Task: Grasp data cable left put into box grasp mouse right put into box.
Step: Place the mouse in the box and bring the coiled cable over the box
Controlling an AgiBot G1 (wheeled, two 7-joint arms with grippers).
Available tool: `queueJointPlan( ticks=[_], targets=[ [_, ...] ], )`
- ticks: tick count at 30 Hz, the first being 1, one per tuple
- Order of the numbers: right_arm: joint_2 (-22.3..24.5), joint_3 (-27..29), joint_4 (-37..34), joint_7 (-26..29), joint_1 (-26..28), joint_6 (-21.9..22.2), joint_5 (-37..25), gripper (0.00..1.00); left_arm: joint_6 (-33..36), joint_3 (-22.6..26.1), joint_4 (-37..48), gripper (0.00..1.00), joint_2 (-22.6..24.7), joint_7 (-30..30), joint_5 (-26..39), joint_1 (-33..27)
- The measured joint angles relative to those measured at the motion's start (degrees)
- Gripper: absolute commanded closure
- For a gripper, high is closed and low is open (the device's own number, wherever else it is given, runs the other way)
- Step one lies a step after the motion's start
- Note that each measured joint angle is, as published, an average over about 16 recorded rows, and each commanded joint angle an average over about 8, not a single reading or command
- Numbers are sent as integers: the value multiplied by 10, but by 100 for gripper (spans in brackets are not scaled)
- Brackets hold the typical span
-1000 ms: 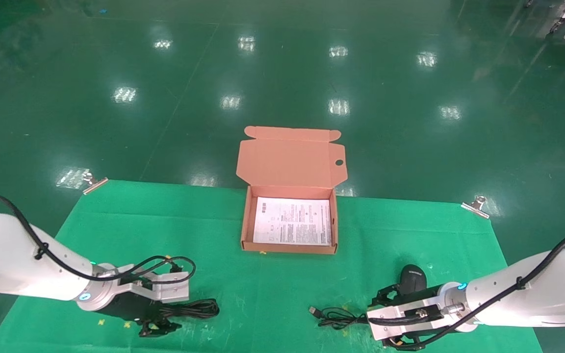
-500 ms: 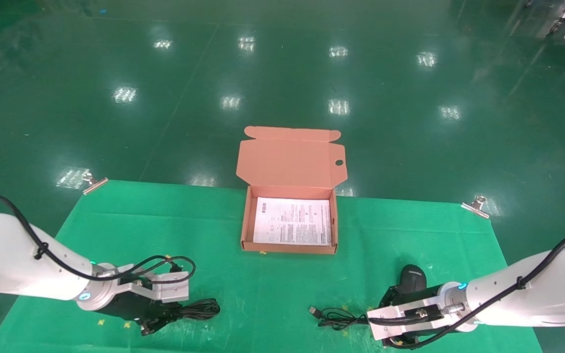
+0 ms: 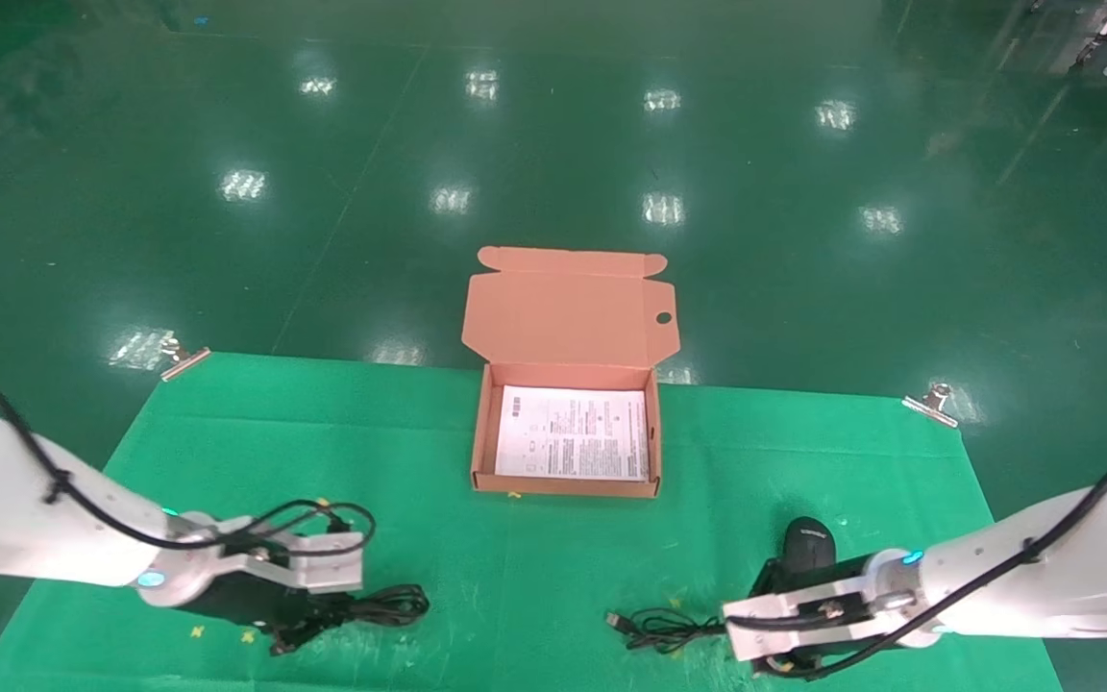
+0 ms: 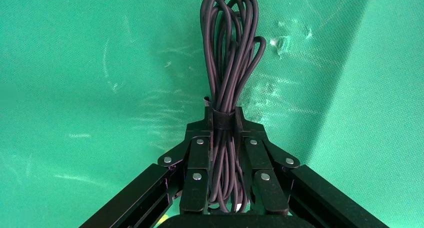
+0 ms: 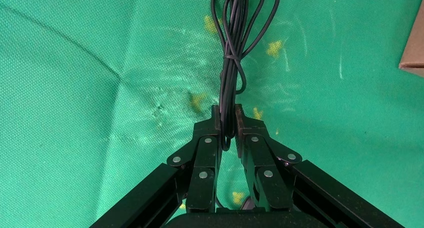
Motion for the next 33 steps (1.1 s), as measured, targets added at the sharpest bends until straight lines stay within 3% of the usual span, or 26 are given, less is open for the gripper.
queueJointPlan(
  ticks=[11, 18, 25, 33],
  targets=[
    [54, 45, 46, 57, 41, 5, 34, 100, 18, -36, -137, 100, -82, -2, -36, -15],
    [69, 84, 78, 85, 86, 39, 57, 100, -5, -50, -228, 100, -111, -22, -10, -45],
    [39, 112, 74, 72, 144, 78, 80, 100, -47, -52, -277, 100, -99, -46, 53, -82],
    [-37, 126, 1, 7, 207, 111, 106, 100, -101, -48, -270, 100, -53, -66, 126, -119]
  ],
)
